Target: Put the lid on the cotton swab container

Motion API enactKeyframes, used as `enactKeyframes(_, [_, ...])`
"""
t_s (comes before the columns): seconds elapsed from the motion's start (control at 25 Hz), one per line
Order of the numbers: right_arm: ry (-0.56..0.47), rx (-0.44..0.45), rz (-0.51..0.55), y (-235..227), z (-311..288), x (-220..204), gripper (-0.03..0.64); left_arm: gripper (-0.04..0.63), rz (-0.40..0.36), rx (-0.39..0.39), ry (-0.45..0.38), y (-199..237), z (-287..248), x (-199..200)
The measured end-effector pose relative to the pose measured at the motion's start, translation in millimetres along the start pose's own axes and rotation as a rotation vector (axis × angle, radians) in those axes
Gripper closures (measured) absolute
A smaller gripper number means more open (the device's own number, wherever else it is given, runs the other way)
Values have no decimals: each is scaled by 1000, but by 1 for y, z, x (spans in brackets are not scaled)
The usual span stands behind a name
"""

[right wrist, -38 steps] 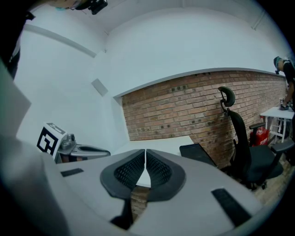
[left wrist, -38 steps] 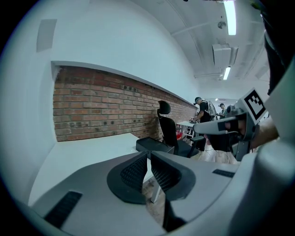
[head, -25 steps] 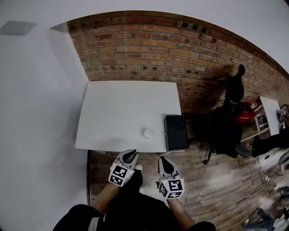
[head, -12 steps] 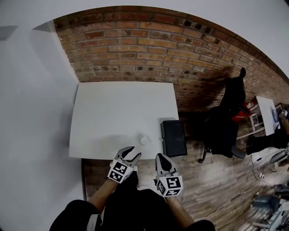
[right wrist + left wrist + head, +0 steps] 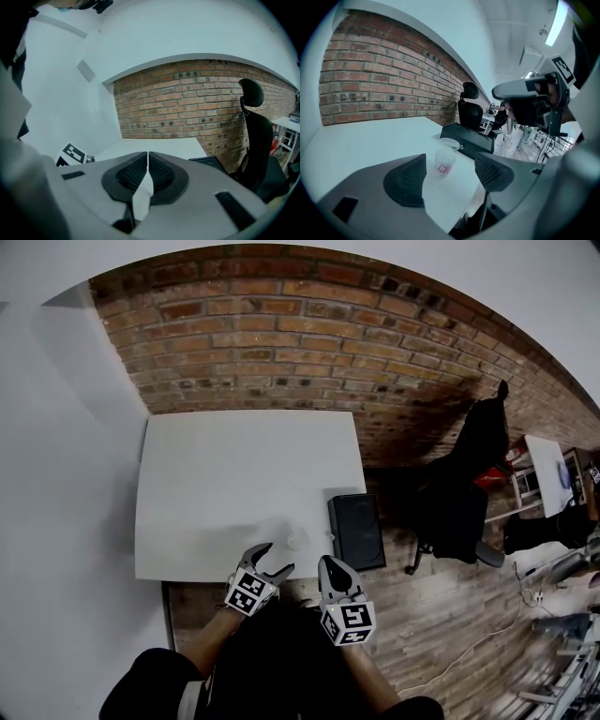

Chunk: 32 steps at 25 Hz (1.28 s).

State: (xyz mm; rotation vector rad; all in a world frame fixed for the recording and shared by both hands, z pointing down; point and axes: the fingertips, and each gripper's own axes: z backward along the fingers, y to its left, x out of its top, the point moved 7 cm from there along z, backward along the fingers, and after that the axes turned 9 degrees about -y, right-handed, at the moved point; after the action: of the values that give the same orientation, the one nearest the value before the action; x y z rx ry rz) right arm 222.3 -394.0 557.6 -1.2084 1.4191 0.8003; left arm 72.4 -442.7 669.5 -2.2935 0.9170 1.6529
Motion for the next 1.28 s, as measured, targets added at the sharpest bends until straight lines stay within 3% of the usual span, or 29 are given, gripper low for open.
enactKeyframes(0.32, [19, 33, 3, -9, -16, -5, 595, 228, -2, 20, 33, 0, -24, -17])
enactKeyframes(0.84, [71, 126, 37, -27, -38, -4, 595, 222, -65, 85, 130, -2, -58, -42])
enactKeyframes(1.28, [187, 145, 23, -30, -53, -32, 595, 224, -176, 26, 199, 3, -83, -53])
